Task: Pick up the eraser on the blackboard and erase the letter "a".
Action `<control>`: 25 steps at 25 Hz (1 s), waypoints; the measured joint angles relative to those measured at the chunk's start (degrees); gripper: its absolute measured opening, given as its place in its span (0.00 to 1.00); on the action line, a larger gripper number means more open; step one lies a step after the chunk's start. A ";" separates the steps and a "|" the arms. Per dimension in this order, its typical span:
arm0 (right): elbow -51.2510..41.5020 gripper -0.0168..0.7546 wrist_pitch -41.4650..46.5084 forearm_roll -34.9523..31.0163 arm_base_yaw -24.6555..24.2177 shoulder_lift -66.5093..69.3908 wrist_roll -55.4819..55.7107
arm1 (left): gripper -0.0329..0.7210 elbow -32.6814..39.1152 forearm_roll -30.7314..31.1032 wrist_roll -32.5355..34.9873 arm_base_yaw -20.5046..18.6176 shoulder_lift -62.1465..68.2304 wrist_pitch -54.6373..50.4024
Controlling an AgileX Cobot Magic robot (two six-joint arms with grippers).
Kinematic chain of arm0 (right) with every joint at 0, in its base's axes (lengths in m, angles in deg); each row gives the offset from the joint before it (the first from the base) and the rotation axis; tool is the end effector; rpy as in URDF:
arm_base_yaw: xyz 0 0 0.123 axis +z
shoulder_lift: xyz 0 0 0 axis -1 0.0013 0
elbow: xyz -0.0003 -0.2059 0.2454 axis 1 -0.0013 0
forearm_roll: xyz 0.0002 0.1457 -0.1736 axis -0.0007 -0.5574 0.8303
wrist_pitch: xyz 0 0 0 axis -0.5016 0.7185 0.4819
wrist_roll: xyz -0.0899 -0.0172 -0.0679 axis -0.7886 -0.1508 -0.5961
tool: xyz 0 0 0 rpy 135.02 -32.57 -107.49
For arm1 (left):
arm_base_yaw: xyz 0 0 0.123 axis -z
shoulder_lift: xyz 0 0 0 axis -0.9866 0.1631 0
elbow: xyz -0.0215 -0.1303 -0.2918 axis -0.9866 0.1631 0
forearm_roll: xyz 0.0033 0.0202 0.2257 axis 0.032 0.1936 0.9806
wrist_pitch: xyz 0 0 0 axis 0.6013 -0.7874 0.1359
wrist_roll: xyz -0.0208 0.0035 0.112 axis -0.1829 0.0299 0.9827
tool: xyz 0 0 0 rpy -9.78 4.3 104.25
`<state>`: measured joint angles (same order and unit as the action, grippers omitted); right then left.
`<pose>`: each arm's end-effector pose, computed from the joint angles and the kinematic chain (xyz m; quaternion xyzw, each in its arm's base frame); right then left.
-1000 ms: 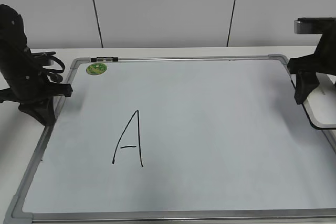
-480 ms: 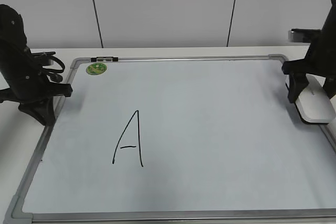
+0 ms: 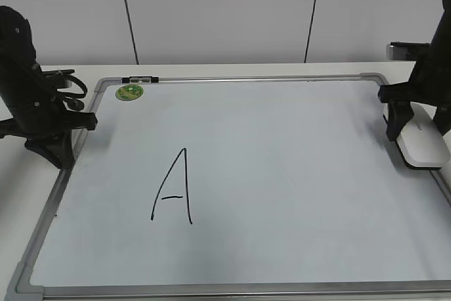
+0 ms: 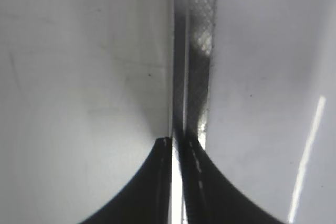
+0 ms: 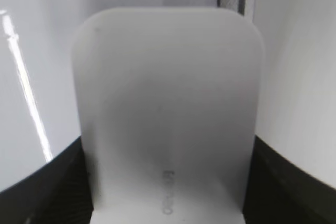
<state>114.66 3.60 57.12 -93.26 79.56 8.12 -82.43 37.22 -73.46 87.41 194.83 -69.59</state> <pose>0.4218 -0.0195 0.1979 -0.0123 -0.9997 -0.0223 0.0023 0.4038 -0.0587 0.1530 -0.0321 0.9982 -0.0491 0.0137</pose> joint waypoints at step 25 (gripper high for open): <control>2.74 0.70 0.00 -0.09 -0.64 4.24 -1.37 | 0.08 0.00 -0.09 0.10 0.00 0.00 0.00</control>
<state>117.40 3.60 57.03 -93.91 83.80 6.74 -82.43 37.13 -73.35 87.41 194.83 -69.59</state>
